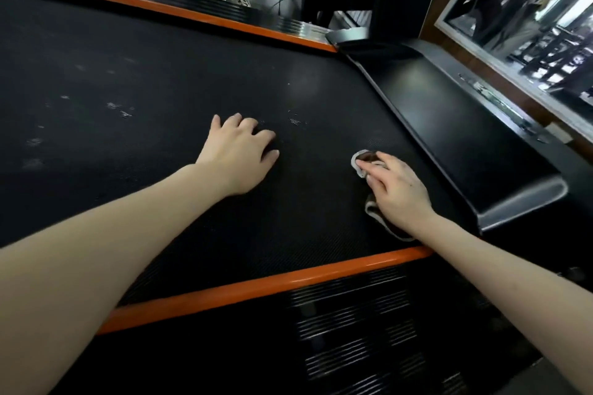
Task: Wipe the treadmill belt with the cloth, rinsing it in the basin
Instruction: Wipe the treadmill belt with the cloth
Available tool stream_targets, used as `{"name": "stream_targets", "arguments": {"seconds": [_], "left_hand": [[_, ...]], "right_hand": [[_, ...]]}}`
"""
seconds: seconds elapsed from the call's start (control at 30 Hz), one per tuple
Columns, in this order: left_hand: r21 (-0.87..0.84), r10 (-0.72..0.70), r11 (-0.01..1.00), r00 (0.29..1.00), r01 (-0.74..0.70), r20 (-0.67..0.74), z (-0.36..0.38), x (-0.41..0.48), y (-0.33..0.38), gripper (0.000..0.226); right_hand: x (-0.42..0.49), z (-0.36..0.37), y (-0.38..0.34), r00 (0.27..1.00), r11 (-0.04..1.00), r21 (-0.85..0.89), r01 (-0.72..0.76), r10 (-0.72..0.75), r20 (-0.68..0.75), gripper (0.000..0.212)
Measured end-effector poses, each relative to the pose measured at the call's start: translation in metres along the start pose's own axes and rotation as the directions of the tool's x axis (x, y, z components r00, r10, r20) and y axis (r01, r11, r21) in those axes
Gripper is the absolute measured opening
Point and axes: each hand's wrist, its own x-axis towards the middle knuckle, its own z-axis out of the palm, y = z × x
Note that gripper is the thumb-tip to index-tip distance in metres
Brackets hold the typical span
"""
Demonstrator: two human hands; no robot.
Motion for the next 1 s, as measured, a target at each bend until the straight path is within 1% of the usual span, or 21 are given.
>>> {"name": "stream_targets", "arguments": {"seconds": [0.1, 0.2, 0.3, 0.4, 0.47, 0.5, 0.57, 0.67, 0.73, 0.8, 0.87, 0.9, 0.93, 1.0], "left_hand": [[0.008, 0.027, 1.0, 0.999, -0.027, 0.018, 0.004, 0.014, 0.009, 0.049], [0.046, 0.035, 0.998, 0.999, -0.036, 0.018, 0.006, 0.028, 0.007, 0.051], [0.041, 0.026, 0.999, 0.999, -0.027, 0.021, 0.01, 0.037, -0.006, 0.053], [-0.004, 0.026, 1.0, 0.999, -0.025, 0.025, 0.01, 0.048, -0.016, 0.054], [0.001, 0.008, 1.0, 1.0, -0.008, 0.011, 0.011, 0.059, -0.019, 0.055], [0.008, -0.003, 1.0, 1.0, 0.003, 0.002, 0.012, 0.064, -0.021, 0.055], [0.007, -0.005, 1.0, 1.0, 0.006, -0.017, 0.016, 0.069, -0.023, 0.056], [0.002, 0.004, 1.0, 0.996, -0.004, -0.086, 0.022, 0.068, -0.024, 0.065], [0.006, 0.01, 1.0, 0.997, -0.01, -0.07, 0.023, 0.068, -0.023, 0.066], [0.003, 0.011, 1.0, 0.997, -0.011, -0.072, 0.022, 0.068, -0.022, 0.063], [0.003, 0.006, 1.0, 0.997, -0.006, -0.081, 0.022, 0.068, -0.022, 0.061], [0.003, 0.005, 1.0, 0.996, -0.005, -0.084, 0.023, 0.068, -0.022, 0.06], [-0.001, 0.006, 1.0, 0.996, -0.006, -0.089, 0.023, 0.068, -0.022, 0.059], [-0.002, 0.006, 1.0, 0.995, -0.006, -0.097, 0.023, 0.068, -0.022, 0.058]], "right_hand": [[-0.016, -0.011, 0.004, 0.983, 0.983, 0.05, 0.174, -0.176, 0.049, 0.038], [-0.019, -0.013, 0.014, 0.974, 0.974, 0.065, 0.219, -0.223, 0.052, 0.041], [0.002, -0.006, 0.034, 0.984, 0.98, 0.088, 0.181, -0.18, -0.011, 0.039], [0.043, 0.0, 0.071, 0.996, 0.997, 0.022, 0.079, -0.078, -0.046, 0.036], [0.072, -0.002, 0.088, 0.998, 0.998, -0.035, -0.06, 0.058, -0.038, 0.036], [0.08, -0.002, 0.091, 0.995, 0.994, -0.046, -0.096, 0.095, -0.035, 0.036], [0.076, -0.002, 0.086, 0.994, 0.995, -0.014, -0.101, 0.101, -0.029, 0.034], [0.03, -0.011, 0.067, 0.999, 0.997, 0.069, 0.044, -0.044, -0.008, 0.036], [0.004, -0.016, 0.059, 0.988, 0.984, 0.104, 0.143, -0.148, 0.04, 0.036], [0.008, -0.019, 0.06, 0.969, 0.963, 0.135, 0.235, -0.243, 0.048, 0.036], [0.041, -0.013, 0.07, 0.958, 0.955, 0.103, 0.279, -0.284, 0.044, 0.037], [0.066, -0.006, 0.074, 0.967, 0.966, 0.071, 0.25, -0.253, 0.037, 0.039], [0.094, 0.001, 0.076, 0.982, 0.982, 0.046, 0.186, -0.187, 0.023, 0.039], [0.146, 0.011, 0.075, 0.999, 1.0, 0.003, 0.013, -0.013, 0.031, 0.039]]}}
